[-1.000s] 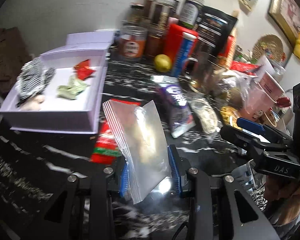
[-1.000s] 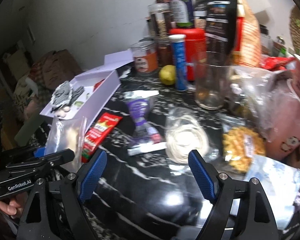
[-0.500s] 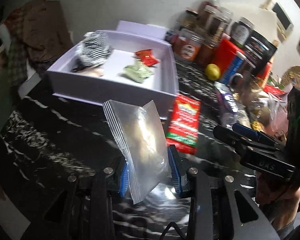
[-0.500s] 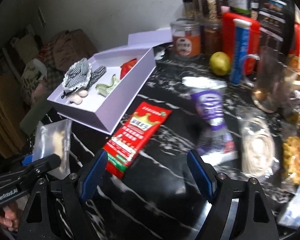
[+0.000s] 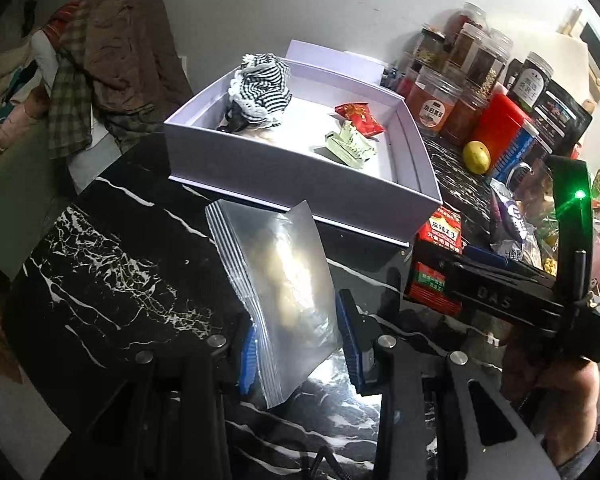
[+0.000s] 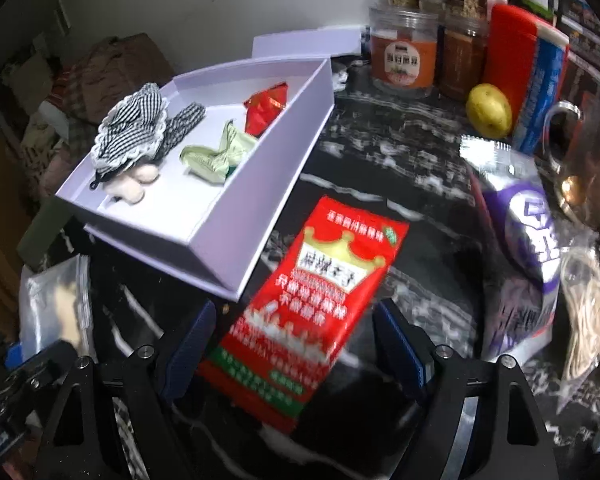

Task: Organize soft objects
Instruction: 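Grasp the red spicy-snack bag with the right gripper while the left gripper holds the zip bag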

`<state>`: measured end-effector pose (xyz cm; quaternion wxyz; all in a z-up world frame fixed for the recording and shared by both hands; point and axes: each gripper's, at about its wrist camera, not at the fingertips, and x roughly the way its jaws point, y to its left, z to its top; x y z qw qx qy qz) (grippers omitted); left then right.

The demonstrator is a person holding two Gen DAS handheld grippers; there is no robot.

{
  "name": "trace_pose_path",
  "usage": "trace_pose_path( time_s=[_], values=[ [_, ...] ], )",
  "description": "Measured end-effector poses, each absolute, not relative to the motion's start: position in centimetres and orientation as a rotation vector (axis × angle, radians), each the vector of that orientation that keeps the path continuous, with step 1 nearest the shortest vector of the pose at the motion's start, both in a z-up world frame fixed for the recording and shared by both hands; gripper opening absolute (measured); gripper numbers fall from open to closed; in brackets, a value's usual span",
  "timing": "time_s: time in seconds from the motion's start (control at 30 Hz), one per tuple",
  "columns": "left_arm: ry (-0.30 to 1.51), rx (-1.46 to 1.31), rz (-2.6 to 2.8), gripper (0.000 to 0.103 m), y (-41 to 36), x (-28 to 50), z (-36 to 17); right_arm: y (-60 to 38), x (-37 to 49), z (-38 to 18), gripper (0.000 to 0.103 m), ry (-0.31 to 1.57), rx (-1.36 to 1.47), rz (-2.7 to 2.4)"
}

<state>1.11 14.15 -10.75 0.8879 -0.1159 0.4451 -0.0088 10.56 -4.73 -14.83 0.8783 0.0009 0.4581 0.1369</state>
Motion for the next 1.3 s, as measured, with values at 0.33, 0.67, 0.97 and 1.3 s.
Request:
trace_pose_path(
  time_s=[0.33, 0.67, 0.97, 1.3],
  values=[
    [0.93, -0.249, -0.042, 0.035, 13.8, 1.1, -10.8, -5.0, 10.1, -14.7, 0.048, 0.925, -0.096, 0.301],
    [0.945, -0.245, -0.103, 0.035, 11.7, -0.4, -10.6, -6.5, 6.9, -14.3, 0.025, 0.942, -0.081, 0.424],
    [0.955, -0.253, -0.093, 0.035, 11.4, -2.5, -10.4, -6.1, 5.1, -14.5, 0.025, 0.951, -0.098, 0.478],
    [0.975, -0.265, -0.097, 0.035, 11.8, -4.3, -10.6, -7.1, 1.5, -14.6, 0.025, 0.959, -0.126, 0.553]
  ],
)
